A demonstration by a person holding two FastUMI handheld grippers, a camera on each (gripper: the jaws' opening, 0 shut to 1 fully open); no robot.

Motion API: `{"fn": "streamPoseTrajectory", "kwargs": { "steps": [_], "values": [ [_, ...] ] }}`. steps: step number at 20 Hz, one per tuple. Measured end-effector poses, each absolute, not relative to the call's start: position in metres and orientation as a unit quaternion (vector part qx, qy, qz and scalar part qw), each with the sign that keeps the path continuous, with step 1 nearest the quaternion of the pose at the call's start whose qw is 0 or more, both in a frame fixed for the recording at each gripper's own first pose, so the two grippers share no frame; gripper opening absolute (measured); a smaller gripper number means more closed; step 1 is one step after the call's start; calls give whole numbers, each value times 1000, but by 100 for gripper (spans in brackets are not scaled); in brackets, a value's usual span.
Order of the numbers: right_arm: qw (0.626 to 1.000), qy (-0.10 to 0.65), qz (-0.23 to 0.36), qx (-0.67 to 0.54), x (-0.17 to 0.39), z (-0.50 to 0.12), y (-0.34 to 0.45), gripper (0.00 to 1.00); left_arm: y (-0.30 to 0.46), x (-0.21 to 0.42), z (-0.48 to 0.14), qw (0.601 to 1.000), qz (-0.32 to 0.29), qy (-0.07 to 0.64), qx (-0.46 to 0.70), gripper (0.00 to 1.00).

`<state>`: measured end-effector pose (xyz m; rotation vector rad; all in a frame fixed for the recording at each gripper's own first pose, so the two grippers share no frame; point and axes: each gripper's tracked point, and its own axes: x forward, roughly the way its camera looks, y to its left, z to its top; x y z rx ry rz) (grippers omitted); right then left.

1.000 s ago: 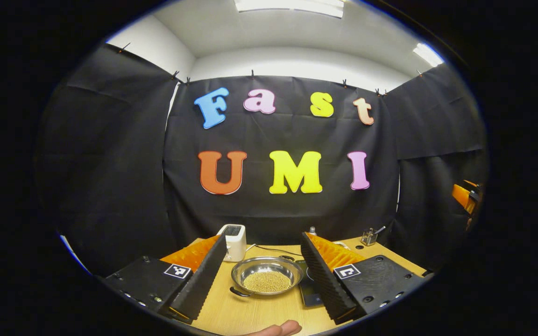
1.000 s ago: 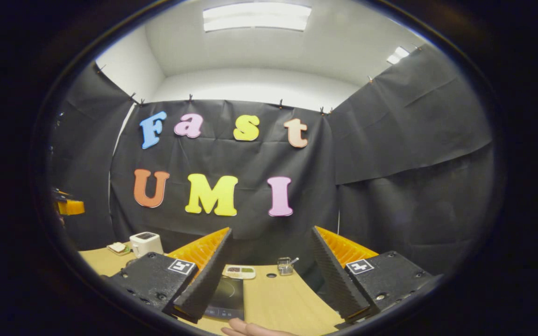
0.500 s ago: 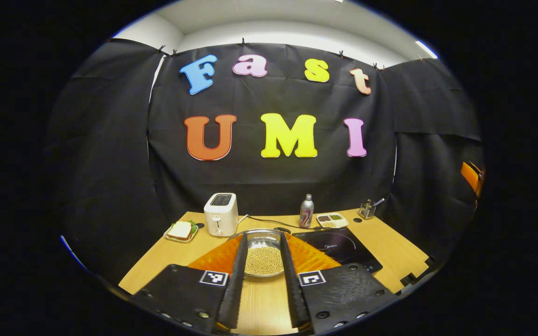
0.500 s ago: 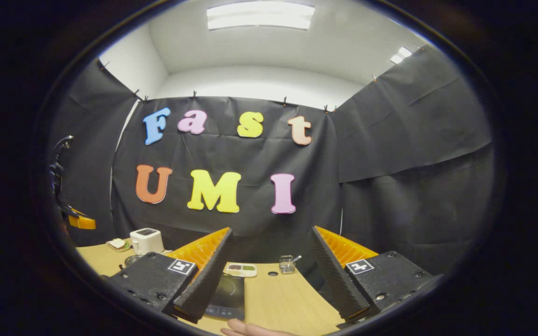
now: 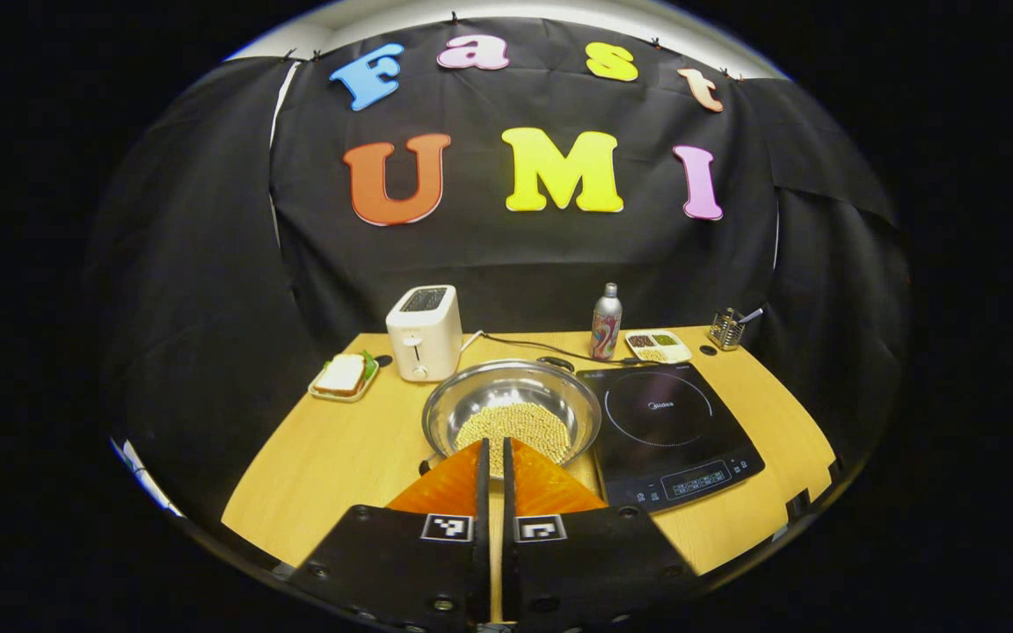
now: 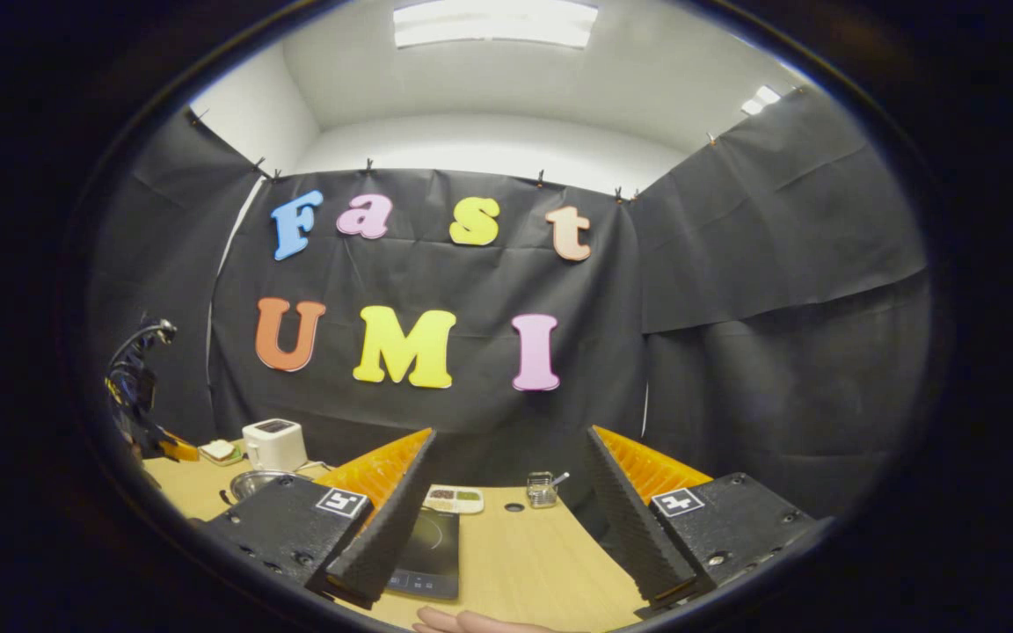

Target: First push the handle of the pot to place it horizontally, then grasp the pot with both hands and set it on the induction cooktop.

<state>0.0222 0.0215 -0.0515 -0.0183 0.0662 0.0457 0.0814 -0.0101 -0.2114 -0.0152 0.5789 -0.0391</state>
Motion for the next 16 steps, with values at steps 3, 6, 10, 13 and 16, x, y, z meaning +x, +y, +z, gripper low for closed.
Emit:
{"fn": "streamPoseTrajectory", "kwargs": {
  "steps": [3, 6, 10, 13, 16],
  "values": [
    [999, 37, 27, -15, 25, -57, 24, 100, -12, 85, -247, 941, -25, 336, -23, 0],
    [998, 42, 28, -22, 29, -64, 25, 100, -8, 88, -287, 918, -22, 394, -26, 0],
    [998, 55, 31, -23, 35, -79, 29, 100, -9, 93, -325, 895, -24, 444, -38, 0],
    [997, 64, 31, -24, 40, -89, 30, 100, -9, 97, -348, 880, -22, 473, -42, 0],
    [997, 73, 35, -14, 47, -99, 33, 100, -6, 102, -365, 869, -12, 492, -48, 0]
  ]
}}
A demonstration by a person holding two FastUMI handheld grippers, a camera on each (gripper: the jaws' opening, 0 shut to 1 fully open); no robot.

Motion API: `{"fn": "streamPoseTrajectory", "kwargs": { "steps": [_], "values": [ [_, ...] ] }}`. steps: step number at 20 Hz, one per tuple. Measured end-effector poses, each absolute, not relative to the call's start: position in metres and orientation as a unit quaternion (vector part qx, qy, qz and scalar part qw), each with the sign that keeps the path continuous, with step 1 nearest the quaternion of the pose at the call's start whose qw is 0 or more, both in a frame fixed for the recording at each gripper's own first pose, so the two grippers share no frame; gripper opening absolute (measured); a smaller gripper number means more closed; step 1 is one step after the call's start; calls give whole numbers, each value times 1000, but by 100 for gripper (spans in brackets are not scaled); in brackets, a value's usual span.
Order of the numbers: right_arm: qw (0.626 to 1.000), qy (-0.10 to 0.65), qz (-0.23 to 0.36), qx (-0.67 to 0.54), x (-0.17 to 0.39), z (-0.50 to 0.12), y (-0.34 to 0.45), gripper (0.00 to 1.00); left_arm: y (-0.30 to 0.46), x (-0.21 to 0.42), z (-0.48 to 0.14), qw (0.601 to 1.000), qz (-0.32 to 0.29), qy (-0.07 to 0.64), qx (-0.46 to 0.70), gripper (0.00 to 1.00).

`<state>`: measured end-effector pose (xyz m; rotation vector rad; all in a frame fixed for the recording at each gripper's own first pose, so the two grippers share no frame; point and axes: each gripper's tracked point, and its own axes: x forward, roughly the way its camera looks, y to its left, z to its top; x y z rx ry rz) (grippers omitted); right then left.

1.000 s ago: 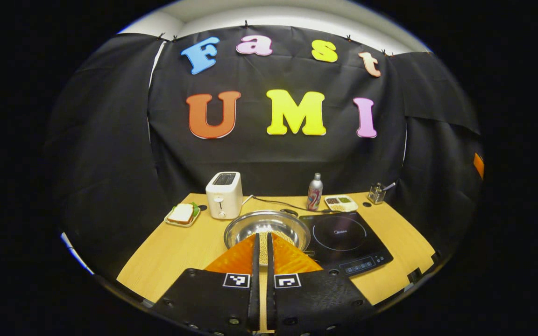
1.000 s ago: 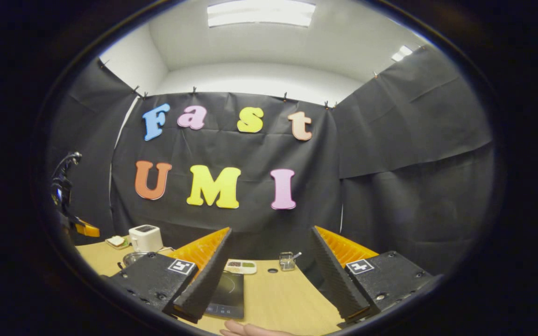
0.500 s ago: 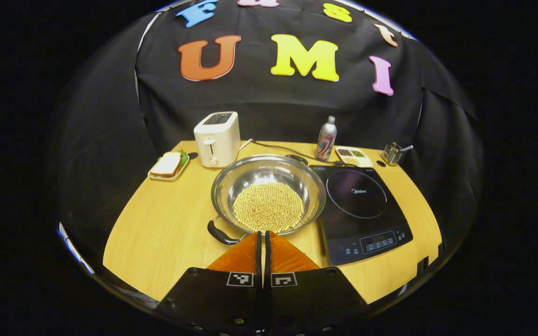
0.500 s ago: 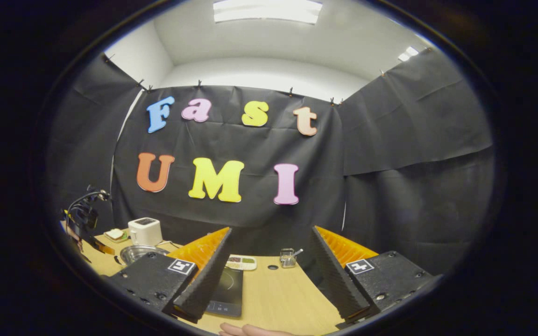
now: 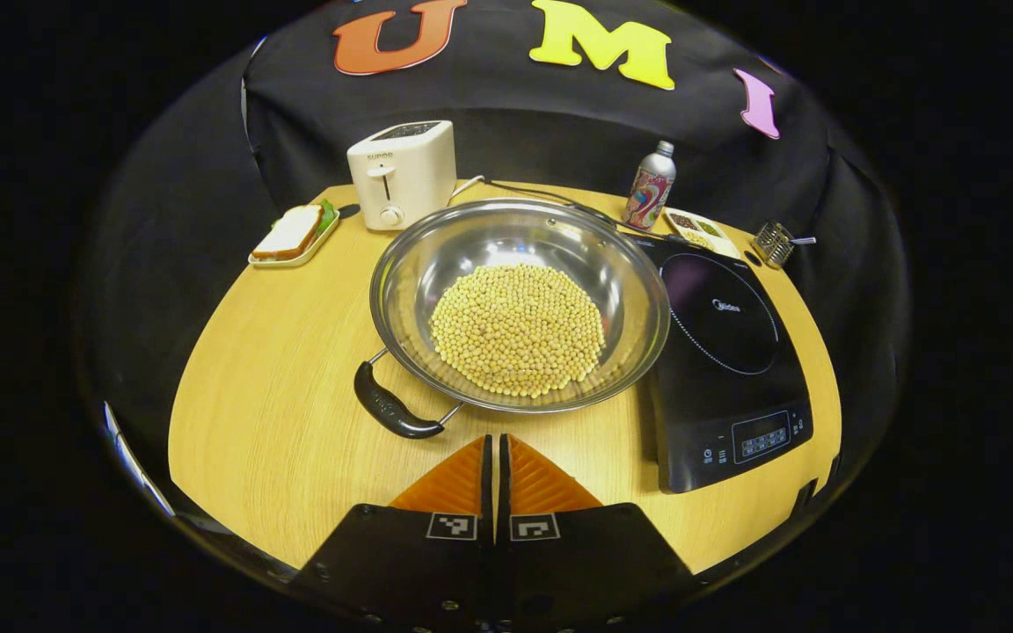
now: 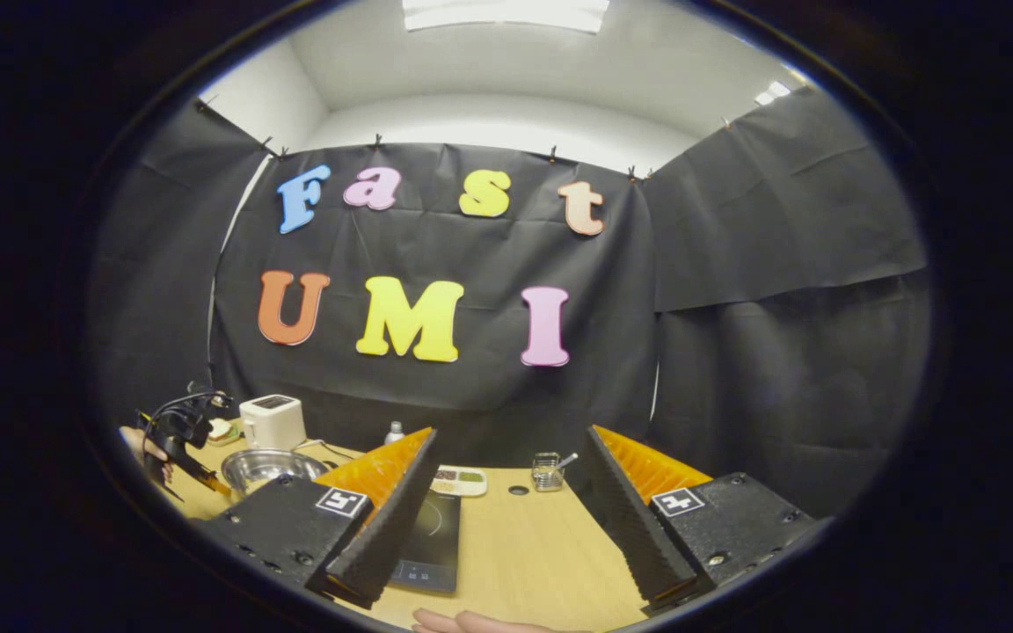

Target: First push the handle of the pot to place it horizontally, then grasp the pot with both hands and set it on the induction cooktop.

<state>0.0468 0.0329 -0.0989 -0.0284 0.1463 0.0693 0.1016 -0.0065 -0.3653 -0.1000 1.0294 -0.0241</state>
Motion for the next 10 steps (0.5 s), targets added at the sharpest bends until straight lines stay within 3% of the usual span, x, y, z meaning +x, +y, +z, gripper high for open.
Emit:
{"fn": "streamPoseTrajectory", "kwargs": {
  "steps": [4, 5, 6, 8, 9, 10],
  "values": [
    [997, 74, 16, -12, 62, -108, 27, 100, 0, 107, -378, 860, 3, 506, -60, 0],
    [997, 74, 8, -18, 64, -109, 23, 100, 5, 107, -381, 859, 9, 509, -63, 10],
    [997, 71, 7, -19, 65, -108, 25, 100, 9, 109, -383, 857, 14, 511, -67, 0],
    [997, 70, 16, -10, 63, -102, 35, 100, 11, 107, -386, 849, 14, 520, -87, 0],
    [997, 67, 22, -8, 63, -98, 38, 100, 14, 108, -387, 848, 21, 521, -89, 11],
    [998, 64, 24, -8, 64, -93, 41, 100, 20, 109, -389, 849, 27, 521, -84, 11]
  ]
}}
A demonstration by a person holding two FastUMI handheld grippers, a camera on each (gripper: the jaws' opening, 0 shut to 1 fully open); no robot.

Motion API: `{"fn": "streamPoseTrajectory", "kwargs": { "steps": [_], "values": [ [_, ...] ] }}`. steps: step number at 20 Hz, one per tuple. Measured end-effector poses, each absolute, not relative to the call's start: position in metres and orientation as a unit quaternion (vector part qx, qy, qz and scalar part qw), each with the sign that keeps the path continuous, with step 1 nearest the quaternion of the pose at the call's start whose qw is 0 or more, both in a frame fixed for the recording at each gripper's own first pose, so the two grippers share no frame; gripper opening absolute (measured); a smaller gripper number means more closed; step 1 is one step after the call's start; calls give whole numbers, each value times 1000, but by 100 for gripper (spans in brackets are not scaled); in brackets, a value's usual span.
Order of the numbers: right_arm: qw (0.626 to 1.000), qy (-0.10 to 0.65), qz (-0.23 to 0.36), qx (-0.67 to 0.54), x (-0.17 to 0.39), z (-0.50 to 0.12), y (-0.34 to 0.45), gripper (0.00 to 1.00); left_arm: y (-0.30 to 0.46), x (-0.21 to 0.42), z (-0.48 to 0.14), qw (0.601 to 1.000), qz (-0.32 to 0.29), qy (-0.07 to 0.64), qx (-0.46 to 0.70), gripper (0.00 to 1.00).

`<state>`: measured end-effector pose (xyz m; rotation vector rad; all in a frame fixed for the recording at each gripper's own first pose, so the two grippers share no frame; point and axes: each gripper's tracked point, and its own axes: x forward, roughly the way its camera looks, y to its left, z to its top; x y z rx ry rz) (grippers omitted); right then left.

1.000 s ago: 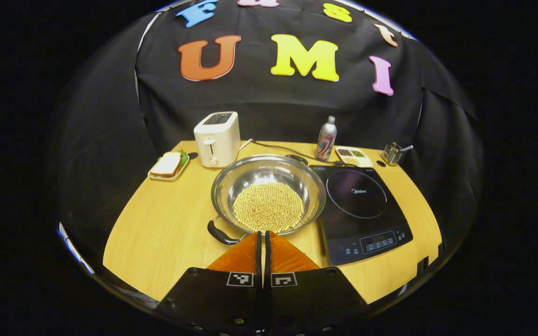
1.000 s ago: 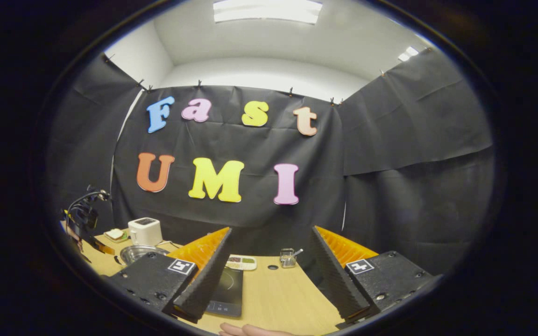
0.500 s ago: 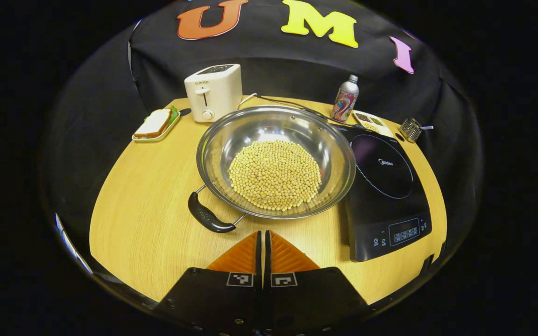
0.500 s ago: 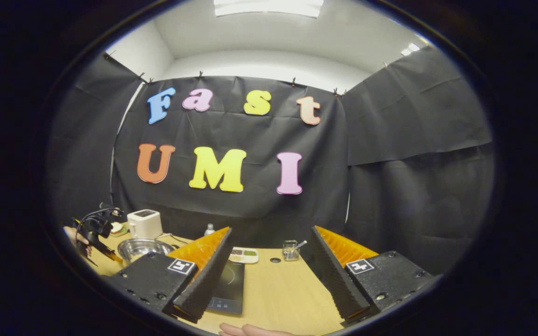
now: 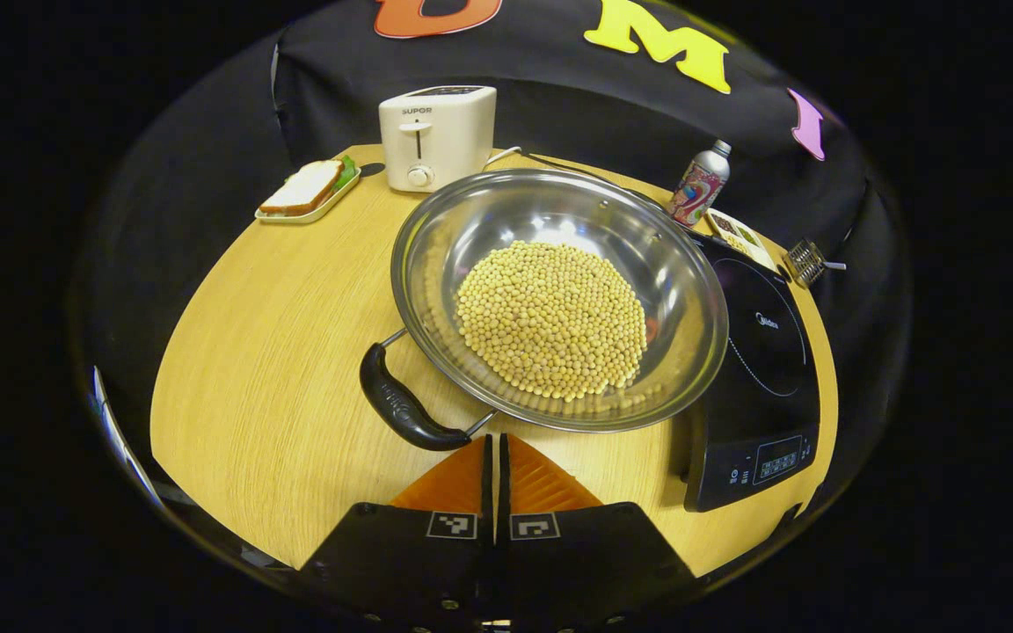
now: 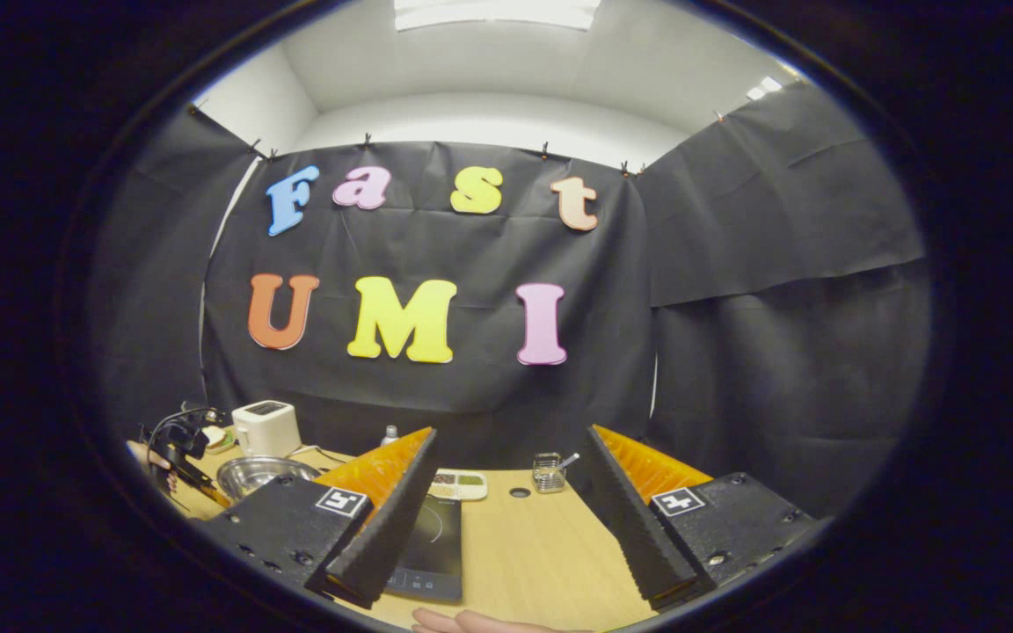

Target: First push the handle of the pot to place it horizontally, then grasp the pot with both hands and set it on the induction cooktop.

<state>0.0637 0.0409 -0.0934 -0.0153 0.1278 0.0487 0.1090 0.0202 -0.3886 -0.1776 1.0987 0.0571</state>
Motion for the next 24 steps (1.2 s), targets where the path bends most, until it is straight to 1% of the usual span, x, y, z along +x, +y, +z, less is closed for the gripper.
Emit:
{"fn": "streamPoseTrajectory", "kwargs": {
  "steps": [5, 6, 9, 11, 12, 13, 16, 17, 18, 24],
  "values": [
    [998, 50, 30, 7, 68, -78, 52, 100, 46, 122, -392, 848, 54, 518, -92, 11],
    [999, 48, 27, 4, 70, -78, 53, 100, 49, 125, -392, 848, 56, 518, -98, 0],
    [999, 47, 23, -8, 80, -80, 64, 100, 62, 134, -396, 848, 62, 517, -99, 0],
    [998, 51, 35, -2, 85, -80, 77, 100, 72, 142, -396, 847, 67, 517, -105, 11],
    [998, 49, 37, 2, 88, -78, 81, 100, 77, 149, -396, 848, 71, 514, -109, 10],
    [998, 47, 39, 4, 90, -76, 84, 100, 82, 155, -396, 848, 75, 513, -114, 0],
    [999, 26, 40, 7, 96, -66, 91, 100, 97, 168, -398, 845, 82, 509, -143, 0],
    [999, 21, 40, 8, 95, -66, 92, 100, 101, 174, -400, 845, 84, 509, -144, 11],
    [999, 20, 39, 8, 97, -68, 94, 100, 107, 179, -402, 844, 89, 510, -138, 0],
    [996, 68, 51, 41, 107, -99, 105, 100, 123, 207, -407, 846, 96, 511, -117, 0]
  ]
}}
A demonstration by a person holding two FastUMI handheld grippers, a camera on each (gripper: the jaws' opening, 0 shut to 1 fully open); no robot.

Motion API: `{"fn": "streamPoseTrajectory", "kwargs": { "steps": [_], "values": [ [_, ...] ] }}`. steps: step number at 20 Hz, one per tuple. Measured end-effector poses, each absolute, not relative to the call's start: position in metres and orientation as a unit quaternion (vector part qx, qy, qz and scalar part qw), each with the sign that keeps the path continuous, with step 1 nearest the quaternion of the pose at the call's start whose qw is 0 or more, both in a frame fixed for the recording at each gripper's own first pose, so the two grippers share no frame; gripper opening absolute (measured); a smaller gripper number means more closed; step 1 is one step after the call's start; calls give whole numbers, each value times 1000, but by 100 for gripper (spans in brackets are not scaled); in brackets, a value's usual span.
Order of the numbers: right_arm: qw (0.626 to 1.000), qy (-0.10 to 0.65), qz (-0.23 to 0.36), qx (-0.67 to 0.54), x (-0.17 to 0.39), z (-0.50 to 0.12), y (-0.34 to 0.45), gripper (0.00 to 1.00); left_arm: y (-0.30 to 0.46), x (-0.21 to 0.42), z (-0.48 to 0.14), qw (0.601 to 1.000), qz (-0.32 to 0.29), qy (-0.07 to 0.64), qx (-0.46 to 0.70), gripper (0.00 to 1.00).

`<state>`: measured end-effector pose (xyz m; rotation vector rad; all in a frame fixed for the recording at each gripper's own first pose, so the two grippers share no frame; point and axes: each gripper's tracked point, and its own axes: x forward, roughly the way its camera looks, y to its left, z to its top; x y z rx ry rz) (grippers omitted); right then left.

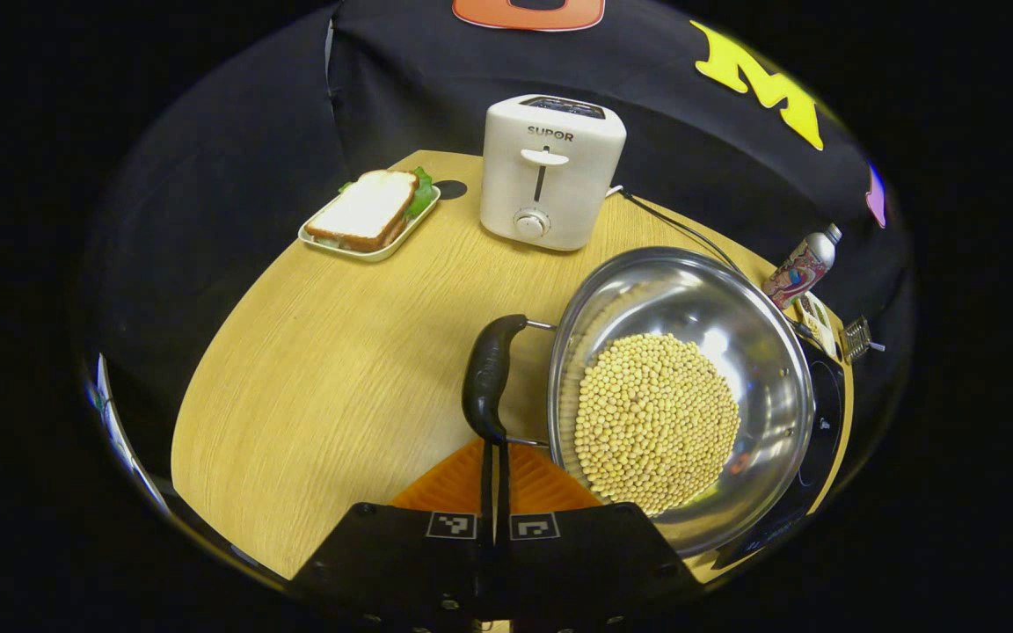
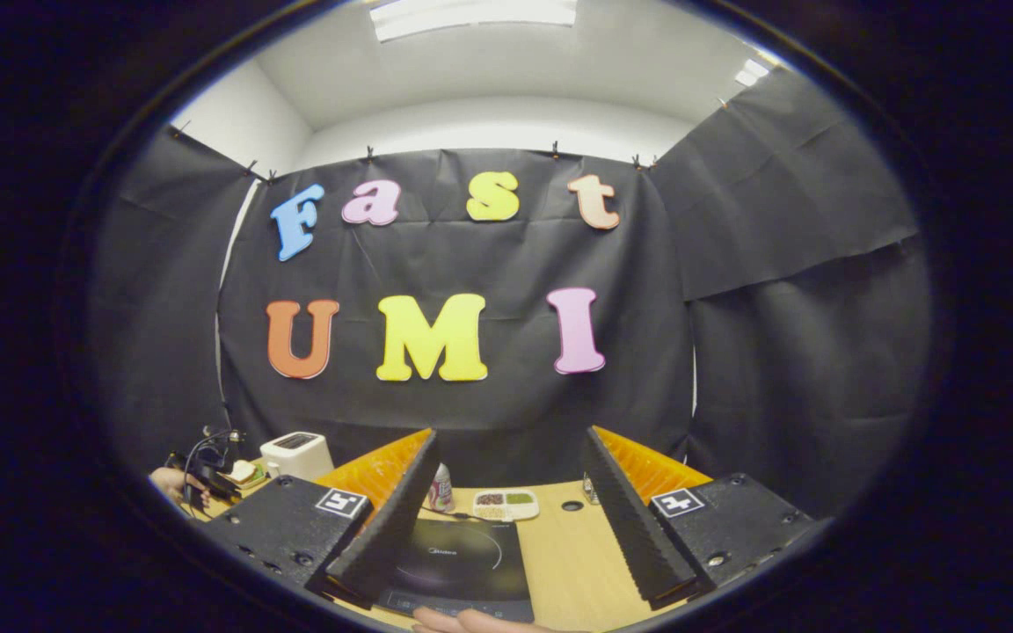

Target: First push the handle of the pot to place it horizontally, then grasp the pot with both hands and set it on the induction cooktop.

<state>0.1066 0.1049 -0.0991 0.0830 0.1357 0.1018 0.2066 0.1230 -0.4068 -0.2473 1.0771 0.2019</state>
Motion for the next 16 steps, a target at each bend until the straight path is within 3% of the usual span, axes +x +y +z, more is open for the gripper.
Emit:
{"fn": "streamPoseTrajectory", "kwargs": {
  "steps": [3, 4, 6, 7, 8, 9, 13, 14, 16],
  "values": [
    [996, 81, 37, 28, 115, -114, 106, 100, 128, 214, -409, 845, 93, 513, -119, 0],
    [995, 87, 36, 24, 117, -119, 109, 100, 128, 215, -409, 845, 92, 513, -120, 11],
    [994, 99, 39, 23, 120, -130, 117, 100, 132, 214, -409, 845, 92, 514, -112, 0],
    [993, 105, 41, 24, 122, -134, 121, 100, 134, 213, -409, 846, 94, 513, -109, 0],
    [993, 110, 42, 25, 124, -138, 125, 100, 133, 212, -406, 848, 92, 511, -108, 11],
    [992, 115, 44, 25, 125, -143, 128, 100, 134, 211, -403, 850, 89, 508, -109, 0],
    [988, 144, 54, 30, 128, -171, 155, 100, 138, 201, -389, 859, 88, 497, -88, 0],
    [986, 153, 58, 33, 130, -178, 164, 100, 134, 195, -383, 859, 86, 498, -85, 12],
    [982, 178, 49, 50, 136, -197, 175, 100, 129, 191, -373, 865, 76, 489, -80, 17]
  ]
}}
